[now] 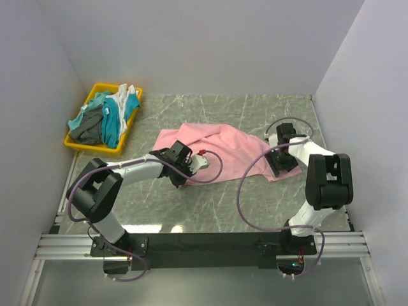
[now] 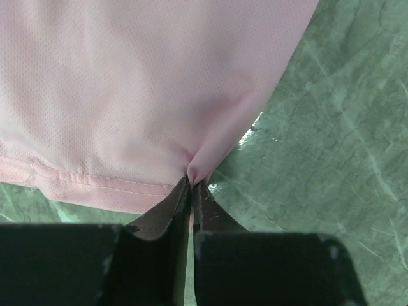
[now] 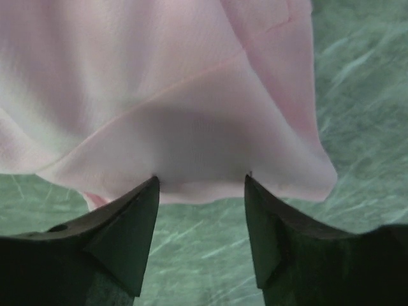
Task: Fold and stack the t-shirts
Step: Flatten the tshirt out
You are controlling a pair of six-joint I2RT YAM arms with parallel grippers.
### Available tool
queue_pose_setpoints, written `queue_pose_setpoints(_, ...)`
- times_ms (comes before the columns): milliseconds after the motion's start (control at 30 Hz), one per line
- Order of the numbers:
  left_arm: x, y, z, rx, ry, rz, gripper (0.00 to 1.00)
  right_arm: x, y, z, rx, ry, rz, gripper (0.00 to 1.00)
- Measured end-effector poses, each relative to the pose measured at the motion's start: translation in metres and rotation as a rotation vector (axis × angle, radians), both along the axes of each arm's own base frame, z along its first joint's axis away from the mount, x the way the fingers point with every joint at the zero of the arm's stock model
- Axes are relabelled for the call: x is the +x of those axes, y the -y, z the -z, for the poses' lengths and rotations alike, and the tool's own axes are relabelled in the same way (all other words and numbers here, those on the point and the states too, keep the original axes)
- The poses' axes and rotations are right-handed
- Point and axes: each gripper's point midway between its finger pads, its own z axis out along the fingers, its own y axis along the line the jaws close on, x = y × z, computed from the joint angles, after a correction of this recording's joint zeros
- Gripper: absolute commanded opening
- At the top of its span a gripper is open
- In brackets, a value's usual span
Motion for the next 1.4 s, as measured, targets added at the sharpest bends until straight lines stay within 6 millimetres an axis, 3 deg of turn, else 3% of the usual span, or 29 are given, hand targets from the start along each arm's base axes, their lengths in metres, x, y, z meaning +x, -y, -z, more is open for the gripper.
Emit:
queue_pose_setpoints(67,0.001,-0.002,0.0,-0.006,-0.008,-0.012,0.01,0.002,0.001,0.004,-0.006,-0.007,0.001,0.4)
queue_pose_setpoints(100,0.003,-0.006,-0.001,-0.006,-0.016,-0.024,0.01,0.003,0.001,0.005,-0.006,-0.004,0.002,0.23)
queue_pose_setpoints(167,0.005,-0.011,-0.001,-0.006,-0.028,-0.045,0.01,0.004,0.0,0.006,-0.002,-0.004,0.005,0.03)
queue_pose_setpoints(200,0.006,-0.015,-0.001,-0.008,-0.04,-0.061,0.01,0.004,-0.001,0.006,0.0,-0.006,-0.001,0.0)
queue_pose_setpoints(333,0.013,-0.033,-0.009,-0.021,-0.098,-0.147,0.0,0.0,-0.005,0.003,0.026,-0.021,-0.003,0.0)
queue_pose_setpoints(400,0.029,-0.04,-0.026,-0.046,-0.104,-0.2,0.01,-0.001,-0.008,-0.005,0.057,-0.036,-0.001,0.0)
queue_pose_setpoints(467,0.056,-0.045,-0.054,-0.095,-0.066,-0.253,0.0,0.008,-0.007,-0.025,0.079,-0.019,0.008,0.0)
queue_pose_setpoints(600,0.123,-0.05,-0.144,-0.231,0.11,-0.324,0.0,0.073,-0.01,-0.113,0.121,0.213,-0.007,0.0)
queue_pose_setpoints(700,0.153,-0.056,-0.207,-0.309,0.26,-0.356,0.0,0.113,-0.013,-0.188,0.137,0.416,-0.032,0.0)
queue_pose_setpoints(767,0.164,-0.058,-0.234,-0.336,0.331,-0.373,0.0,0.127,-0.014,-0.229,0.138,0.52,-0.041,0.0)
queue_pose_setpoints(933,0.196,-0.066,-0.283,-0.399,0.471,-0.448,0.0,0.154,-0.014,-0.298,0.148,0.684,-0.035,0.0)
queue_pose_setpoints(1033,0.212,-0.072,-0.304,-0.439,0.526,-0.481,0.0,0.167,-0.017,-0.325,0.162,0.757,-0.035,0.0)
queue_pose_setpoints(1200,0.212,-0.075,-0.318,-0.476,0.56,-0.498,0.0,0.161,-0.019,-0.34,0.165,0.792,-0.025,0.0)
queue_pose_setpoints(1333,0.188,-0.081,-0.318,-0.485,0.558,-0.503,0.0,0.134,-0.017,-0.337,0.158,0.786,-0.006,0.0)
queue_pose_setpoints(1400,0.172,-0.083,-0.33,-0.505,0.578,-0.499,0.0,0.114,-0.017,-0.342,0.155,0.799,0.0,0.0)
